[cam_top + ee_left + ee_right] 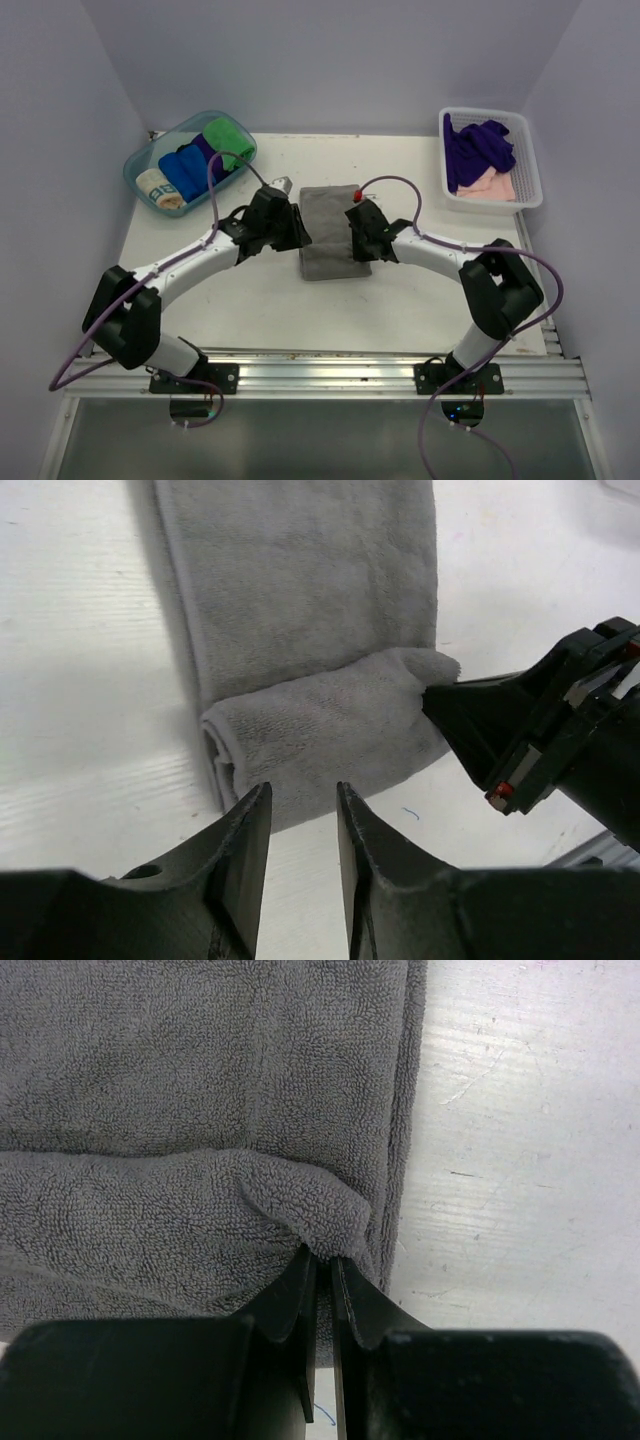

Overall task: Roll the towels
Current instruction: Roll the towel

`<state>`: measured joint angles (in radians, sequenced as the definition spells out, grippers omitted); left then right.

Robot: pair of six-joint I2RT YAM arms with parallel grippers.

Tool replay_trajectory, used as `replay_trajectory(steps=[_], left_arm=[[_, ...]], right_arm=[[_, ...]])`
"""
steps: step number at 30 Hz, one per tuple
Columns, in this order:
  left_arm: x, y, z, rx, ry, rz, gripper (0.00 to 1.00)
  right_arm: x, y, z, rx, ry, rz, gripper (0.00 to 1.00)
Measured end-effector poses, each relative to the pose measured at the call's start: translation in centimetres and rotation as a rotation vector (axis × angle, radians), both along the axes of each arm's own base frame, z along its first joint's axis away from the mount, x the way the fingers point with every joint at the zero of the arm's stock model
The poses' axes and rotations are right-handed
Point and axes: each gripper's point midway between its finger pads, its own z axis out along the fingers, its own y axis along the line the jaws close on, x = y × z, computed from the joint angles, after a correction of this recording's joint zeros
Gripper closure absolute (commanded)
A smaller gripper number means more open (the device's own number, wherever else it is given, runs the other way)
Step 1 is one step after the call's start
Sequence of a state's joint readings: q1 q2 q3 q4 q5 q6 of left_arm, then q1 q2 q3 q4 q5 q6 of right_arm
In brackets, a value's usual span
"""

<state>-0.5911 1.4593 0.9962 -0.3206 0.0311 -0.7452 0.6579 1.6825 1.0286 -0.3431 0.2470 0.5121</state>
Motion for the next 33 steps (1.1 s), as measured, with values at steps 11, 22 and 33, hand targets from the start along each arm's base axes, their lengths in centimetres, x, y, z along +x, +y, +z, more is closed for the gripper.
replay_trajectory(steps=[11,22,33], left_arm=[[-0.2,-2.3,-7.1,-0.006,0.147,-0.072,0.69],[0.1,-3.5,-7.5,-0.039,0.16,-0.113,0.69],[0.6,-4.1,-7.2,-0.048,0.161,-0.124,0.69]], right_arm=[[-1.6,-0.8,-0.1,0.064,-0.002,-0.057,1.0],[-4.3,-3.4,4.9,0.072,-0.052,-0.052,0.6],[-1.1,-0.9,4.6,0.024,-0.04,0.031,0.81]])
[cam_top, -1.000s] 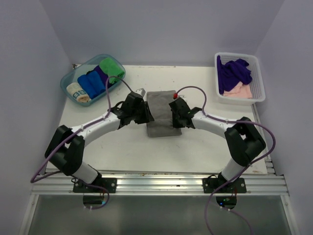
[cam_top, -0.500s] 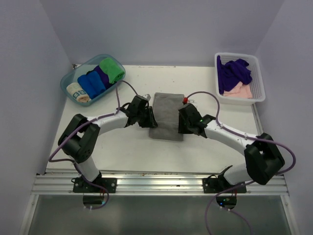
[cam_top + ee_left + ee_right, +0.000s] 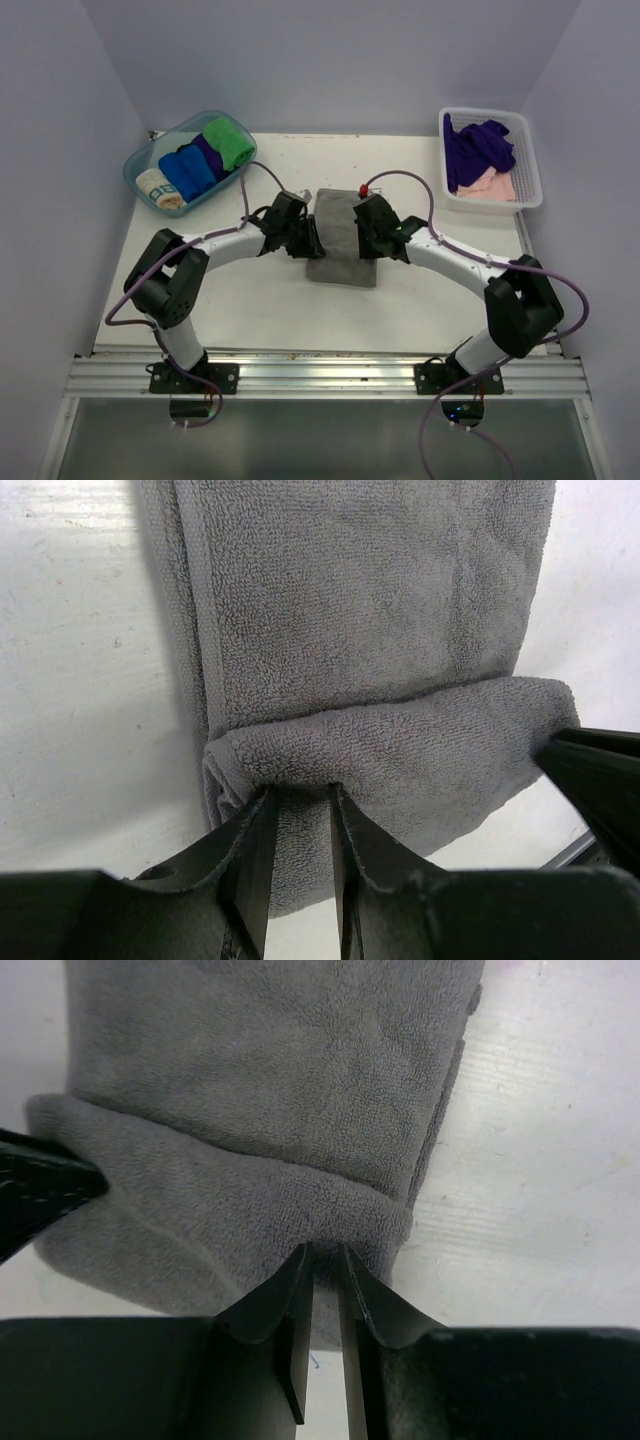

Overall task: Roll the towels
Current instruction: Roll the towel

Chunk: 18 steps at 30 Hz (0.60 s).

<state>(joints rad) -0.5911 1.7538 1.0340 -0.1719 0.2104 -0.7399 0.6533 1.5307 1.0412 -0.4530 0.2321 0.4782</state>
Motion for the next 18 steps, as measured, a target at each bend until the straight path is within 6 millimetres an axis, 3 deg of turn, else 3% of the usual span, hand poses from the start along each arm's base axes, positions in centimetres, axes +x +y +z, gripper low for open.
replay_trajectory(steps=[5,7,13,18], left_arm=[[0.5,-0.4,0.0,0.001,0.0,-0.003,0.69],[0.7,-0.5,-0.1,0.002,0.003,-0.005,0.69],[0.8,-0.6,-0.6,0.011,0.005,-0.02,0.69],[0.9,-0.8,-0.7,0.008,0.008,-0.031,0.69]], right_arm=[[0.2,-0.4,-4.4,-0.09,0.075,-0.002,0.86],[0.5,-0.3,-5.3,-0.099,0.08,-0.007,0.88],[0.4,-0.2,-5.5,-0.049,0.051,-0.04,0.89],[-1.6,-0.1,-5.4,0.041,0.035,-0.087,0.88]])
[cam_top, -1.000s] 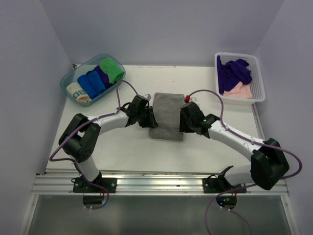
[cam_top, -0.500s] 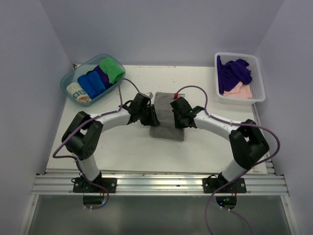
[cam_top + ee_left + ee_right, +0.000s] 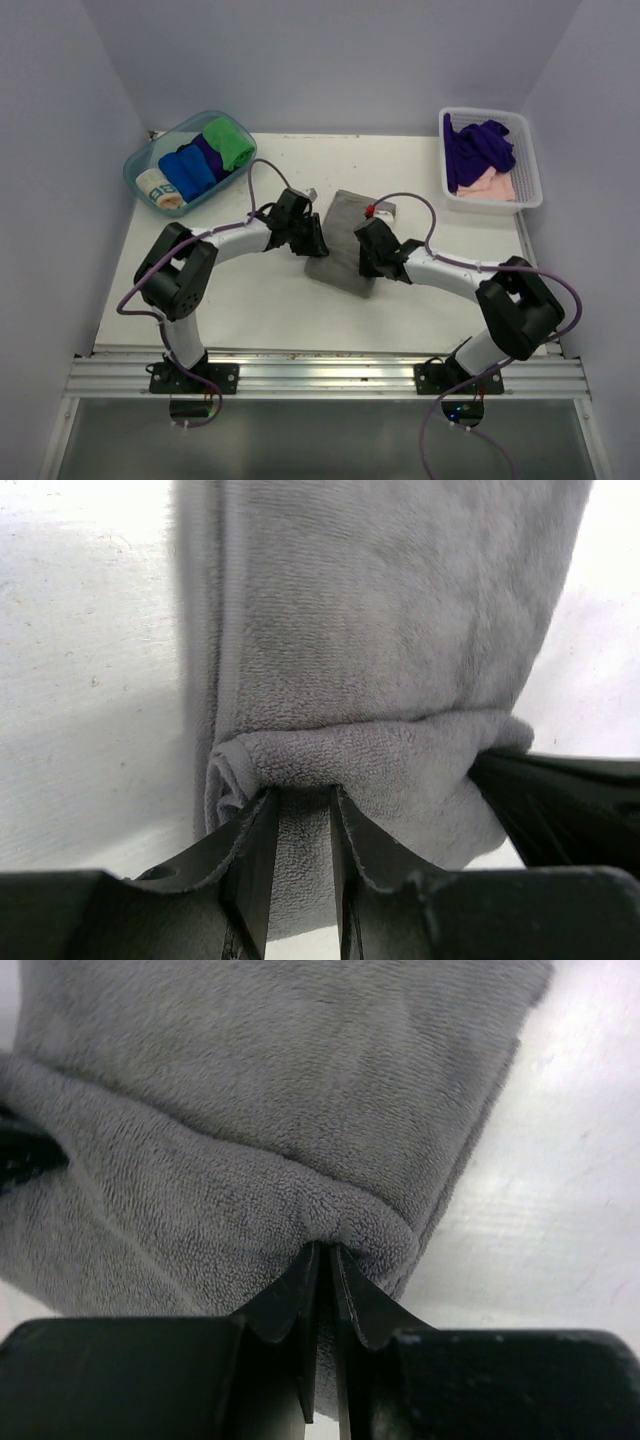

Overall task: Roll the towels
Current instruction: Roll the towel

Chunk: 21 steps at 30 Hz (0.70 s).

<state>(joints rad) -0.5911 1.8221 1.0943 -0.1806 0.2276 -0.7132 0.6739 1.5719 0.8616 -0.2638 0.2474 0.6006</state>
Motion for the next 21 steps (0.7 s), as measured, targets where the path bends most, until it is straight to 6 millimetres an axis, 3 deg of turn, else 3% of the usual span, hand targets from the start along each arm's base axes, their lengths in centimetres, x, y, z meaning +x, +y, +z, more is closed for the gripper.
replay_trajectory(steps=[7,10,14,16,21], left_arm=[[0.5,-0.5,-0.2,-0.004,0.001,-0.011,0.7],[0.5,-0.7,0.0,-0.009,-0.005,-0.027,0.69],[0.6,-0.7,0.1,-0.006,-0.014,-0.042,0.68],[0.6,-0.7,0.2,-0.002,-0.02,-0.054,0.68],[0.6,-0.8,0.1,0.001,-0.025,-0.076,0.68]], right_arm=[[-5.4,3.4,0.0,0.064,0.018,0.056,0.87],[-6.8,4.1,0.6,0.058,0.018,0.085,0.82],[-7.4,3.3,2.4,0.029,-0.018,0.096,0.54],[-7.4,3.0,3.6,0.01,-0.052,0.119,0.45],[-6.9,4.0,5.8,-0.074,-0.127,0.239,0.4]])
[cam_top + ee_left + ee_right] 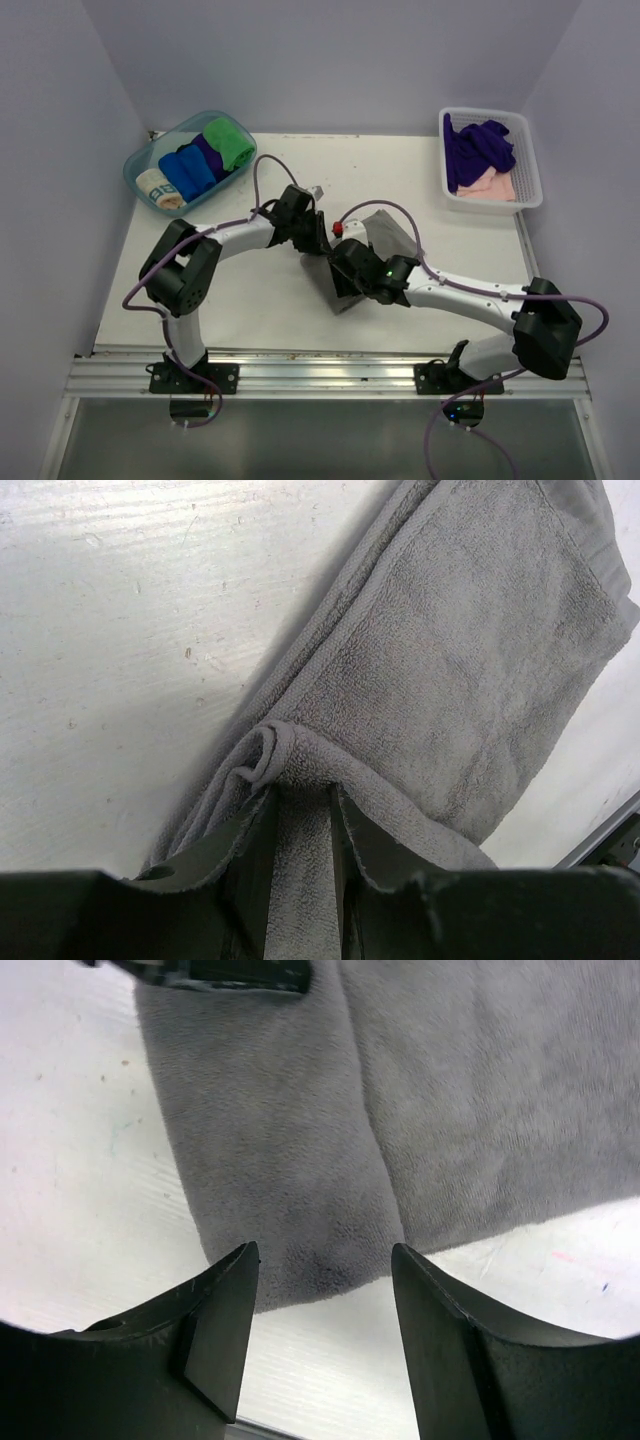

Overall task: Roll the towels
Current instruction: Roll the towel

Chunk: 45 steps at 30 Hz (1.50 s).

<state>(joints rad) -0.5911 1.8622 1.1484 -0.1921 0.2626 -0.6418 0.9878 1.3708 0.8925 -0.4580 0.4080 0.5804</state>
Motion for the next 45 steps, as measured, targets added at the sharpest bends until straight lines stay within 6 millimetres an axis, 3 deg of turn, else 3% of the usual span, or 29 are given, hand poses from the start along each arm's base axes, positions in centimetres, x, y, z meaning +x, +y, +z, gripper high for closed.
replay_trajectory(steps=[6,11,14,17,19,21,25,28,30,31,34,41,45], left_arm=[[0.0,-0.1,0.0,-0.002,0.001,-0.011,0.68],[0.2,-0.5,-0.1,-0.007,0.005,-0.017,0.68],[0.4,-0.6,0.0,-0.008,0.006,-0.019,0.68],[0.6,-0.7,0.0,-0.008,0.007,-0.021,0.68],[0.6,-0.8,0.0,-0.007,0.009,-0.021,0.67],[0.6,-0.8,0.0,-0.006,0.009,-0.022,0.66],[0.7,-0.7,0.1,-0.003,0.008,-0.026,0.6],[0.8,-0.5,0.2,-0.009,0.012,-0.031,0.51],[1.0,-0.2,0.5,-0.019,0.014,-0.033,0.42],[1.0,0.0,0.8,-0.024,0.015,-0.032,0.27],[1.5,1.3,2.0,-0.03,0.003,-0.025,0.14],[2.6,4.3,5.5,-0.042,-0.056,0.025,0.16],[1.1,5.2,5.8,-0.054,-0.057,0.027,0.14]], right_arm=[[-1.1,2.1,-0.5,-0.13,-0.041,0.2,0.4],[-1.7,3.7,-2.5,-0.226,-0.041,0.324,0.36],[-1.8,4.0,-4.0,-0.269,-0.031,0.356,0.3],[-1.5,4.0,-5.5,-0.306,-0.025,0.363,0.3],[-1.2,3.9,-6.5,-0.337,-0.025,0.355,0.34],[-0.8,4.0,-6.9,-0.35,-0.044,0.34,0.48],[-0.2,3.6,-6.8,-0.358,-0.078,0.298,0.89],[0.1,3.7,-6.6,-0.334,-0.086,0.283,1.0],[0.1,3.8,-6.5,-0.299,-0.086,0.278,1.0],[0.1,3.8,-6.5,-0.281,-0.082,0.28,1.0],[0.1,3.9,-6.3,-0.209,-0.061,0.278,1.0],[-0.1,4.5,-6.2,-0.07,-0.007,0.277,1.0],[-0.3,4.8,-6.1,0.013,0.027,0.279,1.0]])
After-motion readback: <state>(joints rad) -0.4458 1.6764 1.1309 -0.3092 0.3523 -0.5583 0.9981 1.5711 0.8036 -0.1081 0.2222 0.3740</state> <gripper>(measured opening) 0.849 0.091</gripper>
